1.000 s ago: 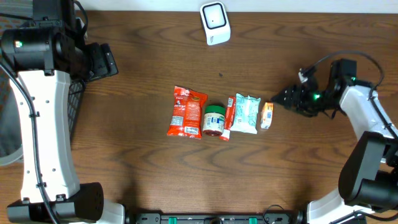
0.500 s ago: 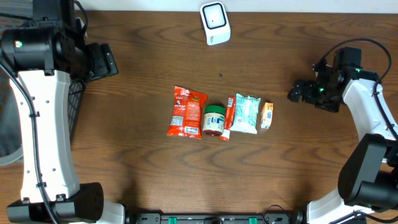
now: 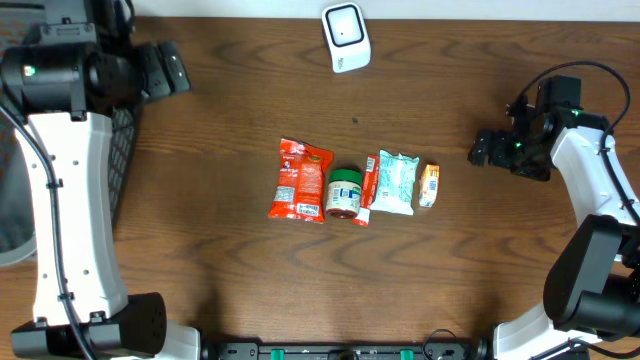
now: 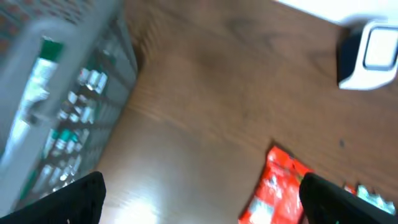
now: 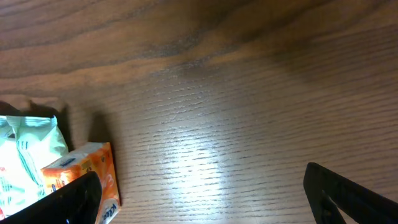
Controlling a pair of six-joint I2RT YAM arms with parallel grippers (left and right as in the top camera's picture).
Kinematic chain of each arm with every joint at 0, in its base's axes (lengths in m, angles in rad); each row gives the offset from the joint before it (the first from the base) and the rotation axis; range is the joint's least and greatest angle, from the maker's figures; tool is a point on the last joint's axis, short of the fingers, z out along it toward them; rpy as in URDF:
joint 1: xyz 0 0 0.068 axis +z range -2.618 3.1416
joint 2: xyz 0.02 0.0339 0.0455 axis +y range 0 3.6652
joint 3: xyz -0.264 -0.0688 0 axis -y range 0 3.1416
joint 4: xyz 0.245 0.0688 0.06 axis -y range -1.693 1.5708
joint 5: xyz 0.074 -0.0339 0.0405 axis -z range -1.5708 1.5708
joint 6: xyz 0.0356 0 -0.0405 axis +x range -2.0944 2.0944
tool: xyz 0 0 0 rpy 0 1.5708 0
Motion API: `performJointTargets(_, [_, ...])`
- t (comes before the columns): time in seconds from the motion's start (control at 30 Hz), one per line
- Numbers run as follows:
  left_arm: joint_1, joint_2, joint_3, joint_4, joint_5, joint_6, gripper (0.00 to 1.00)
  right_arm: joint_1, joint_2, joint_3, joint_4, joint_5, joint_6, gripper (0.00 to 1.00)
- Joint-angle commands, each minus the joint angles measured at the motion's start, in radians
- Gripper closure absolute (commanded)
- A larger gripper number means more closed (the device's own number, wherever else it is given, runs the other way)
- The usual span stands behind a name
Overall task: Scan the item barcode
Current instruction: 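Withdraw the right gripper and reach the left gripper into the basket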
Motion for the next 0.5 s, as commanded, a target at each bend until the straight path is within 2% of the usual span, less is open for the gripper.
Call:
performJointTargets(0.0, [0.111, 0.0, 0.087, 0.024, -0.081, 0.006, 0.01, 0.004, -0.003, 0.011, 0.0, 0.01, 0.003, 0.01])
performJointTargets(0.13, [0.293, 0.0, 0.163, 0.062, -0.08, 0.005, 0.01, 0.004, -0.003, 0.011, 0.0, 0.01, 0.003, 0.01])
performJointTargets(0.3, [0.521, 0.031, 0.158, 0.105, -0.08, 0.006, 0.02, 0.004, -0.003, 0.011, 0.0, 0.01, 0.003, 0.01])
performJointTargets(0.47, [0.619, 0.129, 0.142, 0.064, -0.076, 0.006, 0.02, 0.004, -0.003, 0.011, 0.0, 0.01, 0.003, 0.01])
